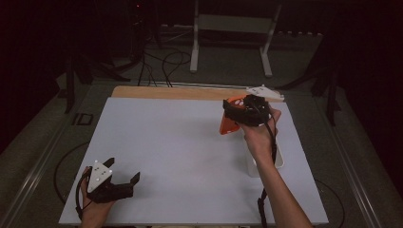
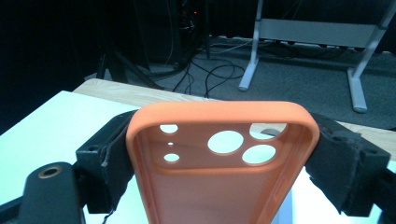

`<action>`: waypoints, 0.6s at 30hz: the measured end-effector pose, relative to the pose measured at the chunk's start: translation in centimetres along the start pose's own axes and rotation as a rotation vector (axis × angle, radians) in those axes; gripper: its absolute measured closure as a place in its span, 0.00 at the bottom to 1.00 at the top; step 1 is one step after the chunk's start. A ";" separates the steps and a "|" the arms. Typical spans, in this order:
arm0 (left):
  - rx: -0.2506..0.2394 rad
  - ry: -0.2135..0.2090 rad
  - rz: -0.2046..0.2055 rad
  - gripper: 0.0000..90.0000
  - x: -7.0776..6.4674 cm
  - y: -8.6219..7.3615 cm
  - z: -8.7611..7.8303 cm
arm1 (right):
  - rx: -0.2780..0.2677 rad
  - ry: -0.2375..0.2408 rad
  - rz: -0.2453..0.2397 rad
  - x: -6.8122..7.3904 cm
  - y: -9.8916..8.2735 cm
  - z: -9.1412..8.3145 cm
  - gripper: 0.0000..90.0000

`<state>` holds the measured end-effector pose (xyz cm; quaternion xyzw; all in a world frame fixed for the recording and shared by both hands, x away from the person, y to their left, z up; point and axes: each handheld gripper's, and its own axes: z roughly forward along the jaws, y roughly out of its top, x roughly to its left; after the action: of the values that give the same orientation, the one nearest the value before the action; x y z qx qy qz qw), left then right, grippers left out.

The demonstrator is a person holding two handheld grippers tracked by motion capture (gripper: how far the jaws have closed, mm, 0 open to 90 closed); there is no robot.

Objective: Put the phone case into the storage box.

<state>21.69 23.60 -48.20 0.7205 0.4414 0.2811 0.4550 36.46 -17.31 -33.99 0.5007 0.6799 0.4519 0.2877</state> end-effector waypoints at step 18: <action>-0.001 0.001 -0.004 0.01 0.0 0.0 0.0 | 0.000 -0.043 0.006 -1.3 0.8 0.4 0.18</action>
<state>21.72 23.63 -48.25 0.7193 0.4429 0.2809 0.4556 37.54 -18.34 -33.46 0.5124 0.6720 0.4419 0.3009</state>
